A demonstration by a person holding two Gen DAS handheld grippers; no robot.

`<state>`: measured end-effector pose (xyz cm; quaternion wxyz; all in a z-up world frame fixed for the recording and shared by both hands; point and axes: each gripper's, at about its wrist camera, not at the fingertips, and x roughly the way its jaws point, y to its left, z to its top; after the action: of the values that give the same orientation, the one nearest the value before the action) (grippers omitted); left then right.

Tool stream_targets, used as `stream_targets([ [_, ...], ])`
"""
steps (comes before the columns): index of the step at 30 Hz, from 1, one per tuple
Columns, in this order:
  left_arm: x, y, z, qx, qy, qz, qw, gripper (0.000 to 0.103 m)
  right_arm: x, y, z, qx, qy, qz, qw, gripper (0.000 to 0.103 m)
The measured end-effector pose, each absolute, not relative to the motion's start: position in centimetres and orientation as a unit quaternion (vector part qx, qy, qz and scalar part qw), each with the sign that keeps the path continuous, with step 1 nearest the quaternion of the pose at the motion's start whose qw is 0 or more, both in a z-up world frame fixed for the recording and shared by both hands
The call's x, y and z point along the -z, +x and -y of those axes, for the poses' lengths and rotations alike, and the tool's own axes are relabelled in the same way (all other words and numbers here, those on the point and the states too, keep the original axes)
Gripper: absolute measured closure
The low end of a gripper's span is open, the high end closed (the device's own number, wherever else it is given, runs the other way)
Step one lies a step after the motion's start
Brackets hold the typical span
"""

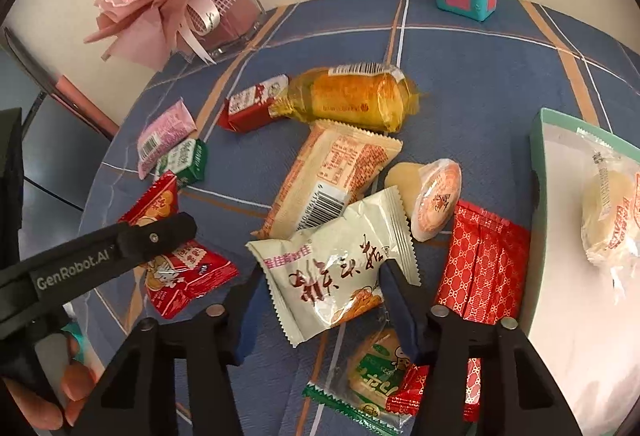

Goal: Organize snacks
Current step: 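Grasp the red GOOD LUCK bag with the left gripper while the right gripper approaches the white biscuit pack, then grasp the white biscuit pack with the right gripper while the left gripper holds the red bag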

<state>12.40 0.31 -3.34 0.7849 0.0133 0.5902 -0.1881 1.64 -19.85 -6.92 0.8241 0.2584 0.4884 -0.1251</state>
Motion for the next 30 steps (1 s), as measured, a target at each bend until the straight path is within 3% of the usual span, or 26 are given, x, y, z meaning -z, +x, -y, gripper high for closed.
stream_targets([
  [12,1.6,11.7,0.2,0.189,0.022,-0.571,0.798,0.054,4.7,0.2,21.5,0.146,0.269,-0.46,0.834,0.079],
  [30,-1.3,10.0,1.9,0.21,0.021,-0.541,0.815,0.054,0.5,-3.4,24.0,0.141,0.298,-0.407,0.852,0.085],
])
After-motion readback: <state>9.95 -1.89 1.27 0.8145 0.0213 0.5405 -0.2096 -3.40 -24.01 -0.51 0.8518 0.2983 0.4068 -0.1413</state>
